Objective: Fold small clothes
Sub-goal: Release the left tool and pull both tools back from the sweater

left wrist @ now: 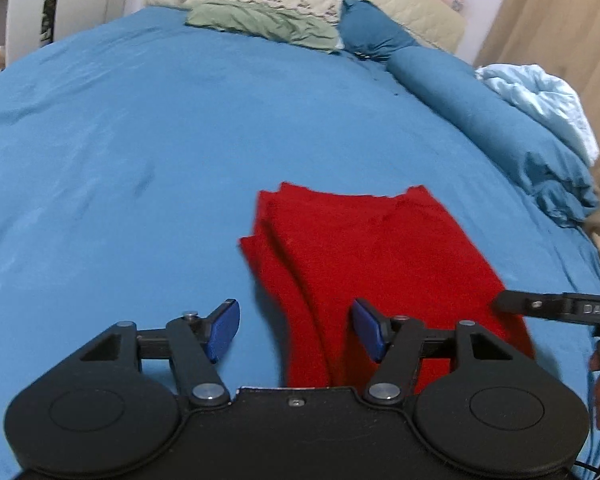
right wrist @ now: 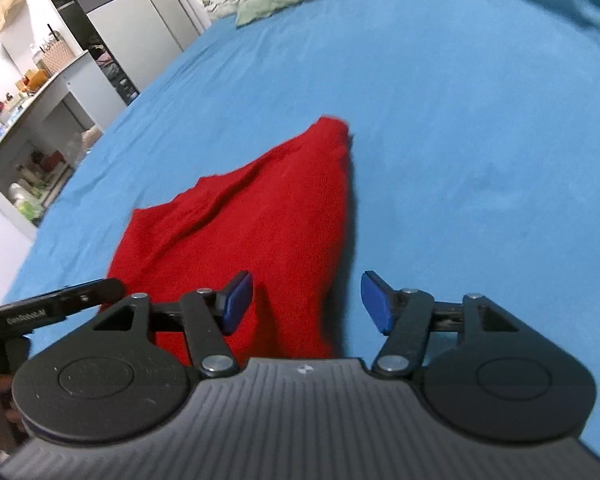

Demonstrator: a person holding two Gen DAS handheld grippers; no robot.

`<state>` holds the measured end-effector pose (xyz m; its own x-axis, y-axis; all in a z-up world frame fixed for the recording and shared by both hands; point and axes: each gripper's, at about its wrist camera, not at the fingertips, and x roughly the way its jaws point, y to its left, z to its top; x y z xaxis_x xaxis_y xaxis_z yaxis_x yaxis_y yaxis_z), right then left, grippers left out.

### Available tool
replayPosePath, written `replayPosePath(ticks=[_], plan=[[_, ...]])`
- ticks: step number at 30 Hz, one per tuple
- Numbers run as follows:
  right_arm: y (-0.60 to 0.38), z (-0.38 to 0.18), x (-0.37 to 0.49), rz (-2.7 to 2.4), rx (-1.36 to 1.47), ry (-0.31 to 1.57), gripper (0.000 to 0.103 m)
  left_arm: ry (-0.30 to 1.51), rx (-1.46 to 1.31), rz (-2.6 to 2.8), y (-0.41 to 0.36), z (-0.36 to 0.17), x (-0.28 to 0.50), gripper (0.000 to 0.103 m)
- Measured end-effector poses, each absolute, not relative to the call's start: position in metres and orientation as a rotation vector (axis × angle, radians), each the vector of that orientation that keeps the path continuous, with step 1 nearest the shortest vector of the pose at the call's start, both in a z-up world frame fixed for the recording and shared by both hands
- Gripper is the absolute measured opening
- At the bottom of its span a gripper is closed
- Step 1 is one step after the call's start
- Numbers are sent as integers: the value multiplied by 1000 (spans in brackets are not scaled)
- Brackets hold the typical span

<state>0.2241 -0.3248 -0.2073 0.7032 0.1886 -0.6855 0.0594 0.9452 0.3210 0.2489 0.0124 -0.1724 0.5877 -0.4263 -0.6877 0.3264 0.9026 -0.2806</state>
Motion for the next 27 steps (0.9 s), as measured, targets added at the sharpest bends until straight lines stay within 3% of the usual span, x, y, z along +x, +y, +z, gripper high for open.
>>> replayPosePath(ticks=[2,12,14,21,23,24,25,26,27], plan=[[-325,-212,226,51,313,798,77,836,-107,-427,11,-180,252,71],[-325,-230,229,0,305,831,80,840,-59,-392,2,-187,255,69],[-321,-215,223,-2,303,811,79,840,-51,-374,2,-173,252,64],[-307,-120,168,21,287,703,82,725,11,-342,6,-69,203,67],[-305,-94,147,10,285,690,86,713,31,-323,6,-41,185,75],[-304,-81,135,7,285,684,94,703,38,-312,7,-25,172,78],[-302,-68,124,3,283,681,103,697,40,-306,6,-13,163,88],[-300,-57,112,-5,280,674,103,690,37,-305,7,-2,152,97],[-298,-46,99,-8,270,670,103,677,32,-306,8,11,139,100]])
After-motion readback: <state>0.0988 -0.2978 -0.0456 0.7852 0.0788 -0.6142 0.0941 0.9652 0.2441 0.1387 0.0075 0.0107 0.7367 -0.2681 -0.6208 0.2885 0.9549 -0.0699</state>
